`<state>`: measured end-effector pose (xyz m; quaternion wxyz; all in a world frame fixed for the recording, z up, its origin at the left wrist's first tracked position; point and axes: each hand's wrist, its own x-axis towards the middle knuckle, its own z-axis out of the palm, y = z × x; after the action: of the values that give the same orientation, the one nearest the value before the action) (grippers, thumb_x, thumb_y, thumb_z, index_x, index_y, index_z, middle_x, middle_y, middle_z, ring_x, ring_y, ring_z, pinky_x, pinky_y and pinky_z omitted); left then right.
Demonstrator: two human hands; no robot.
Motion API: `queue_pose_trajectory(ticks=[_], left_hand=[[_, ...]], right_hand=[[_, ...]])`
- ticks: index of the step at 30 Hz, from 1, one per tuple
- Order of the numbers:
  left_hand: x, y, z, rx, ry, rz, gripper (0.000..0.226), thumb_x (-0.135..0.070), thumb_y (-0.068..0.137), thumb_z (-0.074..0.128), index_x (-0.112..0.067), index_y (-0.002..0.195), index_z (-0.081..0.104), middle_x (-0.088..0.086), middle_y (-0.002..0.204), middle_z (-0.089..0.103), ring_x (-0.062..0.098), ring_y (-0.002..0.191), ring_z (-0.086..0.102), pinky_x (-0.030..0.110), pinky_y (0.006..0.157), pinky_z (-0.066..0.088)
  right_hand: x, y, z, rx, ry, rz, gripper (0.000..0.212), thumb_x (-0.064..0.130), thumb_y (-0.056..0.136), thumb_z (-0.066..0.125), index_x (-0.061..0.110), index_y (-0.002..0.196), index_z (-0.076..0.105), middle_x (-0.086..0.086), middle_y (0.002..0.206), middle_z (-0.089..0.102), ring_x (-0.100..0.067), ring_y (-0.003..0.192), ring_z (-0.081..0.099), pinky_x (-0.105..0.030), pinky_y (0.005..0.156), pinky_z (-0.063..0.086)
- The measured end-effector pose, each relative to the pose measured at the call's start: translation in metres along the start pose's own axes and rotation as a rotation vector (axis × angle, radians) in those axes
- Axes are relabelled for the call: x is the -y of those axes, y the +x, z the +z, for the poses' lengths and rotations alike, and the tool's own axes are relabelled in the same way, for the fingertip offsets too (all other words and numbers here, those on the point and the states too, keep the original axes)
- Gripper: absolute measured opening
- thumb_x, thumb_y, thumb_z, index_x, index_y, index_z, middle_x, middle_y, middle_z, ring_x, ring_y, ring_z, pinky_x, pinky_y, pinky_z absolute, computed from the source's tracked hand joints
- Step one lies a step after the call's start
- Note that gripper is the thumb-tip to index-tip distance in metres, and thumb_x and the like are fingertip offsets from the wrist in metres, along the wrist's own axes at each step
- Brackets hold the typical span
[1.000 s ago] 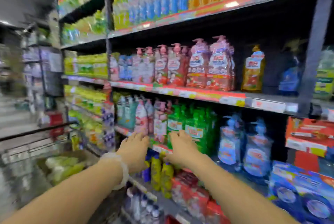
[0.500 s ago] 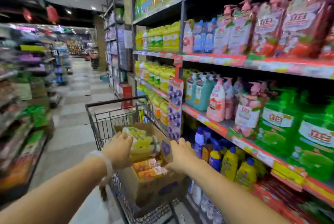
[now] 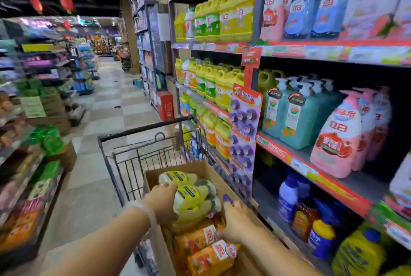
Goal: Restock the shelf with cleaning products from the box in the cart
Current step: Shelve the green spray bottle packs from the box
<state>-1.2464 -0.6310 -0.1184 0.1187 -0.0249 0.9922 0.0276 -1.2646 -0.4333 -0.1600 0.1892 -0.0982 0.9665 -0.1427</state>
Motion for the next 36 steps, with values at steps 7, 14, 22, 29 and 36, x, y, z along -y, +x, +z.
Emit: queue_pose_trajectory(ticks=[7,14,22,29,36], left_hand=[[0.054,0.168,0.027,0.147,0.11,0.089,0.074,-0.035,0.086,0.063,-0.012,0.146,0.027,0.009,0.148,0.035,0.028,0.134,0.038,0.038,0.109,0.037],[0.109,0.333,0.053,0.245,0.035,0.174,0.052,-0.039,0.085,0.062,-0.015,0.129,0.049,0.008,0.13,0.054,0.025,0.12,0.053,0.032,0.094,0.045],[0.137,0.415,0.114,0.562,-0.21,0.052,0.081,-0.061,0.057,0.074,-0.015,0.122,0.058,0.003,0.117,0.065,0.017,0.108,0.061,0.028,0.09,0.049],[0.144,0.443,0.128,0.69,-0.388,0.046,0.1,-0.059,0.012,0.083,-0.013,0.1,0.071,0.001,0.094,0.074,0.017,0.094,0.067,0.036,0.092,0.053],[0.162,0.447,0.152,0.617,-0.405,0.136,0.115,-0.067,0.001,0.084,-0.027,0.107,0.062,-0.006,0.094,0.072,0.012,0.091,0.068,0.036,0.08,0.058]], right_hand=[[0.015,0.144,0.034,0.097,0.209,0.177,0.067,0.038,0.084,0.065,0.01,0.136,0.033,-0.015,0.144,0.028,-0.035,0.138,0.025,-0.037,0.11,0.028],[0.052,0.269,0.074,0.044,0.651,0.462,0.059,0.045,0.086,0.061,0.012,0.129,0.037,-0.01,0.136,0.041,-0.025,0.126,0.043,-0.031,0.106,0.038],[0.065,0.325,0.119,-0.008,1.227,0.79,0.037,0.031,0.071,0.082,0.027,0.089,0.05,0.004,0.095,0.062,-0.021,0.1,0.059,-0.038,0.086,0.052],[0.065,0.335,0.115,0.156,1.415,0.984,0.031,0.024,0.067,0.085,0.017,0.083,0.059,-0.008,0.105,0.067,-0.028,0.111,0.058,-0.046,0.091,0.049],[0.076,0.302,0.121,0.161,1.624,1.058,0.049,0.015,0.055,0.091,0.003,0.094,0.065,-0.012,0.086,0.07,-0.026,0.078,0.066,-0.043,0.074,0.057]])
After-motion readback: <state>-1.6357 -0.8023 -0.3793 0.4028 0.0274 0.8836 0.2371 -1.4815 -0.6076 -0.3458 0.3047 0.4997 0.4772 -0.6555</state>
